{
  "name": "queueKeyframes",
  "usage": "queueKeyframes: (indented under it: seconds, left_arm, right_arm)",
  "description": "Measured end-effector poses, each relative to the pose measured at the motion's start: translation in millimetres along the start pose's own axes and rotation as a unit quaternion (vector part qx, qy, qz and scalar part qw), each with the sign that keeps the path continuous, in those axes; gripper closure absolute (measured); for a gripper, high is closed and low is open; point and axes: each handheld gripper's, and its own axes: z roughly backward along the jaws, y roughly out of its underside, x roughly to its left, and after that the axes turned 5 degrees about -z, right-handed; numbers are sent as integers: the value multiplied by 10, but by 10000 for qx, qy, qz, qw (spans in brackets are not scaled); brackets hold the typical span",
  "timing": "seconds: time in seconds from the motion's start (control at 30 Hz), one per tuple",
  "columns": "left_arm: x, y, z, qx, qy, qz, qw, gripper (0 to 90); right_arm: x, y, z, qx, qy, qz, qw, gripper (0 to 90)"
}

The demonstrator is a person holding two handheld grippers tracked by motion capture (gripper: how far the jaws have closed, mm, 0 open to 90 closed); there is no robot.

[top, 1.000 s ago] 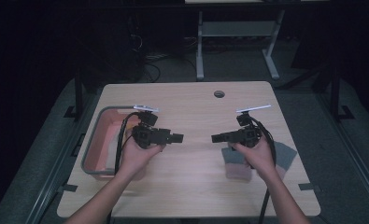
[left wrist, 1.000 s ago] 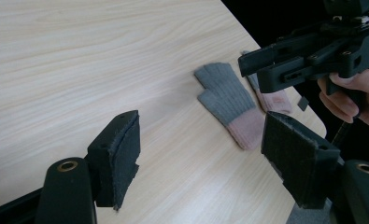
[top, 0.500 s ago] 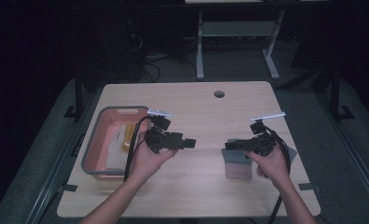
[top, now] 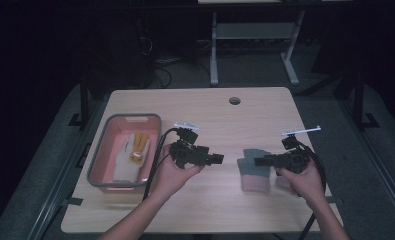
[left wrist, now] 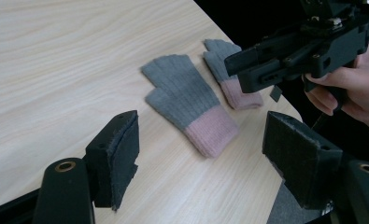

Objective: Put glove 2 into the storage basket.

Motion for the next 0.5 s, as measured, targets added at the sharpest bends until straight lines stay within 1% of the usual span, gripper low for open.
queueKeyframes:
  seconds: [0.1, 0.13, 0.17, 0.2, 0.23, 0.3, 0.5]
  left_arm:
    - [-27, 2, -60, 12, 41, -26, 10000, 267]
    - [-29, 1, -69, 33, 57, -53, 10000, 266]
    - [-42, 3, -88, -9, 66, -20, 10000, 264]
    - [-51, 6, -104, -10, 95, -48, 9999, 264]
    - [-59, 7, -113, -2, 111, -55, 9999, 263]
    - [-83, 14, -140, -6, 125, -73, 9999, 261]
    - [-140, 42, -219, 11, 210, -112, 9997, 259]
  right_arm:
    - [-56, 23, 37, -1, 88, -6, 10000, 417]
    - [-76, 34, 55, 1, 158, -11, 9999, 416]
    - [-90, 40, 65, -1, 173, -18, 9998, 416]
    - [-113, 50, 77, 13, 221, 8, 9998, 417]
    - [-134, 62, 91, 36, 331, 36, 9994, 417]
    - [-174, 87, 118, 73, 454, 57, 9989, 419]
    - [-301, 155, 198, 114, 745, 29, 9972, 426]
